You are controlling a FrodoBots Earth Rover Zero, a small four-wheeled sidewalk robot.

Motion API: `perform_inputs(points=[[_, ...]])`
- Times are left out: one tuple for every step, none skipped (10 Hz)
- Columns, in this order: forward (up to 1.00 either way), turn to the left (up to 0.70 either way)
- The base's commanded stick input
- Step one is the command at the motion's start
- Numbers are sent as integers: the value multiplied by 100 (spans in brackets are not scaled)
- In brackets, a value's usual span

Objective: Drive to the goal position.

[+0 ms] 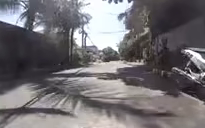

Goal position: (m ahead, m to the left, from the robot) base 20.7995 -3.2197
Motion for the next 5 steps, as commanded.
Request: perform_inputs(points=[[100,-33],[100,-33],[100,-33],[100,-33],[100,-33]])
